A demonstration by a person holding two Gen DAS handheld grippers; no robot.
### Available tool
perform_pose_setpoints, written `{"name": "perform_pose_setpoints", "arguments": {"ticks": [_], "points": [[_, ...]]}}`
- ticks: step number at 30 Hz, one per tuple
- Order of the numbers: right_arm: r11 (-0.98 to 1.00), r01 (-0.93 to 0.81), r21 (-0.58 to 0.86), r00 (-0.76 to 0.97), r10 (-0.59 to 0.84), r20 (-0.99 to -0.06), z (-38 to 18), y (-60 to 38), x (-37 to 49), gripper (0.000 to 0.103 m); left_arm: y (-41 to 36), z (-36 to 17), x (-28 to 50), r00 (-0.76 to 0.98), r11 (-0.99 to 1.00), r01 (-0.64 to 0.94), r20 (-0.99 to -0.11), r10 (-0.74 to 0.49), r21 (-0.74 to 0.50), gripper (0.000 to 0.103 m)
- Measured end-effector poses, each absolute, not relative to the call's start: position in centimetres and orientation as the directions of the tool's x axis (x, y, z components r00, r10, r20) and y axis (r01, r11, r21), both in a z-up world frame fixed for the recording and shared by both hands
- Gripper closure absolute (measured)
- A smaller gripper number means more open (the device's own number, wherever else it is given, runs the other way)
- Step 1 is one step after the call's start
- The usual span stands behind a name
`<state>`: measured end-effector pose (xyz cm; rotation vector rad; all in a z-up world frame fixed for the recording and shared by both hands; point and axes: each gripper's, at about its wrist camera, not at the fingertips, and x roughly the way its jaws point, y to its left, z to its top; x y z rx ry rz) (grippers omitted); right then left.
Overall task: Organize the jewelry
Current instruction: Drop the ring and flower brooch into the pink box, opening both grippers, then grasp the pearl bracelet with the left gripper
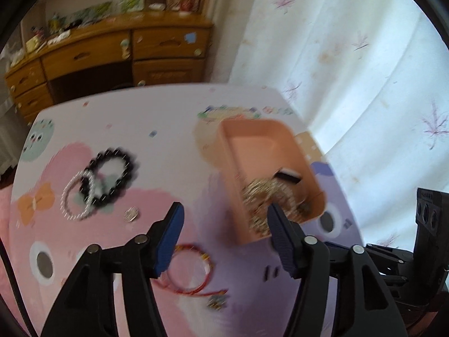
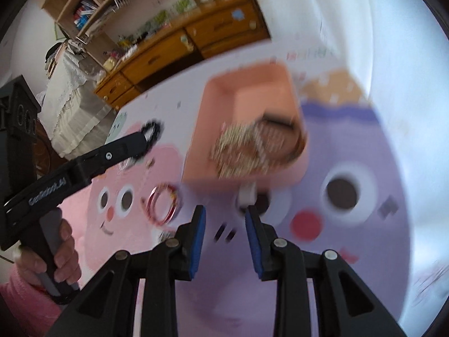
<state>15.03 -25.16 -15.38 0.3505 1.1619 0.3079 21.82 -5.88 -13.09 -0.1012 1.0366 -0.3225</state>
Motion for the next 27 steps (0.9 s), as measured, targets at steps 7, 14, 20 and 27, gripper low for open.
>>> {"name": "perform_pose_setpoints", "arguments": {"ticks": [7,14,20,27], "points": [[0.871,-0.029,0.490,0.229,0.483,-0.845,-18.2,-21.7,13.7,0.074,-0.3,-16.3,21.3,0.387,0.986,0.091,-0.908,-0.162,-0.137,0.028],[0.873,-0.041,0.486,0.175,0.485,-0.857,-19.1,-17.2,13.9,0.071,5.2,-17.4,21.8,0.379,0.998,0.041,-0.924,-0.057,-0.045,0.018],[0.910,-0.018,0.414,0.192,0.409,-0.892,-19.4,-14.8,14.3,0.062,8.2,-18.3,22.8,0.379,0.998,0.066,-0.924,-0.043,-0.019,0.017],[0.961,-0.006,0.278,0.261,0.270,-0.927,-19.4,-12.4,14.1,0.062,10.2,-19.9,24.4,0.437,0.991,0.134,-0.896,-0.077,-0.020,0.017]]}}
